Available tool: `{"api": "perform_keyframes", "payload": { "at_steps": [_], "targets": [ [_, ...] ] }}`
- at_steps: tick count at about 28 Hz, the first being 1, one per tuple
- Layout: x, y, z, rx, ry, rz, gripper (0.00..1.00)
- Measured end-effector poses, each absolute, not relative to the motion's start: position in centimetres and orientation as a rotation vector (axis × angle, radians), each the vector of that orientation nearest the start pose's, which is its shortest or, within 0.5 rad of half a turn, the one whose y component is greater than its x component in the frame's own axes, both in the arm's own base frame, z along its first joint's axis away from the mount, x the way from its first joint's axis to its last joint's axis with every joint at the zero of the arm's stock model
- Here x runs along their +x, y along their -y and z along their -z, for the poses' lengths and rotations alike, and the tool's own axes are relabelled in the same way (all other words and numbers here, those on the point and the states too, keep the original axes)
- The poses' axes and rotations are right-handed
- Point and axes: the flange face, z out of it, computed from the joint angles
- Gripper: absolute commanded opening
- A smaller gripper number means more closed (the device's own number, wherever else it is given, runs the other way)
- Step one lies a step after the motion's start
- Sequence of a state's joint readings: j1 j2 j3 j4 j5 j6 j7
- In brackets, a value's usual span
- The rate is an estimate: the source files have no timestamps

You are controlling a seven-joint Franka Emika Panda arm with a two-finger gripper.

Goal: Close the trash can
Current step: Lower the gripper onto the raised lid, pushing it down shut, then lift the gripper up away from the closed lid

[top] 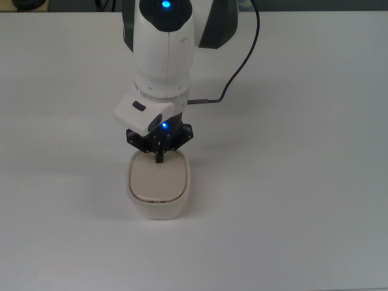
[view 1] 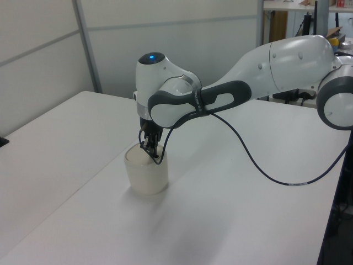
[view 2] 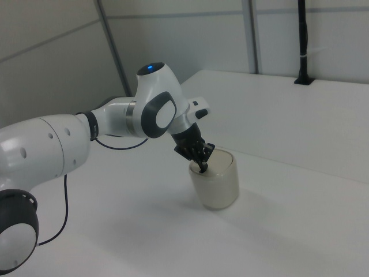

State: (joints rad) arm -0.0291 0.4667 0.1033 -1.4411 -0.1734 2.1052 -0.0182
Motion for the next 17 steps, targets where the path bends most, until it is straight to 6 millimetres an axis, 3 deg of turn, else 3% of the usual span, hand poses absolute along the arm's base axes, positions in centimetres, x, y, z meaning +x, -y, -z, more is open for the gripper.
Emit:
{"api": "perform_keyframes", "payload": {
  "at_steps": [5, 10, 15, 17],
  "targets": [
    [71.3, -2.9, -45.6, -3.219, 0.209, 0.367, 0.27],
    [71.2, -2.1, -48.2, -3.205, 0.132, 0.431, 0.59],
    [70.1, -1.5, -49.9, -3.189, 0.08, 0.38, 1.0],
    [69.5, -1.2, -50.6, -3.195, 0.068, 0.334, 1.0]
  ]
}}
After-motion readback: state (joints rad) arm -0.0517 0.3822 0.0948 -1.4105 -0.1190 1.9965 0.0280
